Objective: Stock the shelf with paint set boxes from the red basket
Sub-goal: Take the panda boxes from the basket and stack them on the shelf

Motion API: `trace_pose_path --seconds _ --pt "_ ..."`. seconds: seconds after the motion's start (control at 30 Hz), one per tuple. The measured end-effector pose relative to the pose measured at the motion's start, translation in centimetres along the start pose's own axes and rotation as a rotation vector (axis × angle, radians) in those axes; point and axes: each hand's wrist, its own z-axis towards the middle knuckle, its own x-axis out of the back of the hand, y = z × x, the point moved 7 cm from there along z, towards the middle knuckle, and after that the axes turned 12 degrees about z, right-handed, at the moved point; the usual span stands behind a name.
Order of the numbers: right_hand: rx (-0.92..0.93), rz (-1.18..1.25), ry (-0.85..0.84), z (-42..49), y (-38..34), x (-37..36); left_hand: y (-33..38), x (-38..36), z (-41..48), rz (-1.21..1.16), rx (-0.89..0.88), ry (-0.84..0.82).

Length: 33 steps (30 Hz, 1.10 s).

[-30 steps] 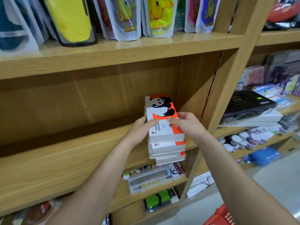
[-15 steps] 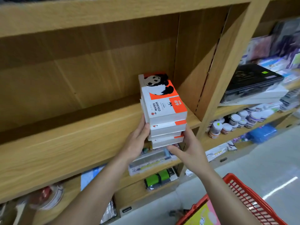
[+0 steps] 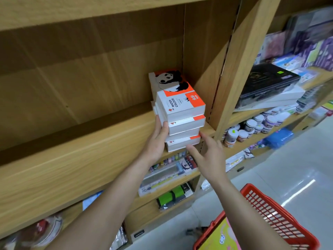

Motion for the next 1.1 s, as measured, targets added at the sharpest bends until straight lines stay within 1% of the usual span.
trace_pose_path --seconds 0.07,0.17,0.23,0.37,0.43,0.53,0.67,0.73,0.9,1.0,1.1 --pt "0.002 -0.087 -0.014 -0.3 0.3 -1.0 -0.2 -0.4 0.6 -0.040 0.016 -0.012" --pt "-0.055 -0.106 0.127 1.0 0.5 -1.0 0.3 -1.1 1.9 -0.065 0.011 -0.032" --pt "-0.119 -0.086 0.171 2.2 0.8 -0.9 0.9 -1.3 3.0 -0.057 0.002 -0.043" --pt "-0.202 0.010 0.315 3.2 1.4 -0.1 1.4 -1.4 4.6 0.045 0.001 -0.055" --pt "-0.159 -0.027 0.350 3.0 0.9 0.0 1.4 -1.6 5.2 0.115 -0.011 -0.072" --pt "-0.051 -0.168 0.275 2.6 -0.3 -0.9 1.2 -1.9 6.2 0.179 -0.020 -0.108" --pt "-0.101 -0.256 0.072 3.3 -0.6 -4.0 0.9 -1.5 6.7 0.220 -0.044 -0.097" --pt "-0.141 -0.264 0.051 3.7 -0.8 -5.2 1.0 -1.2 6.8 0.234 -0.067 -0.094" --pt "-0.231 -0.348 0.057 4.6 -1.2 -6.6 1.1 -0.8 7.5 0.299 -0.101 -0.155" --pt "-0.233 -0.347 0.049 4.5 -1.3 -6.9 1.2 -0.2 7.7 0.344 -0.091 -0.127" --pt "-0.230 -0.308 -0.017 4.4 -1.3 -6.2 1.1 0.9 7.4 0.375 -0.090 -0.086"
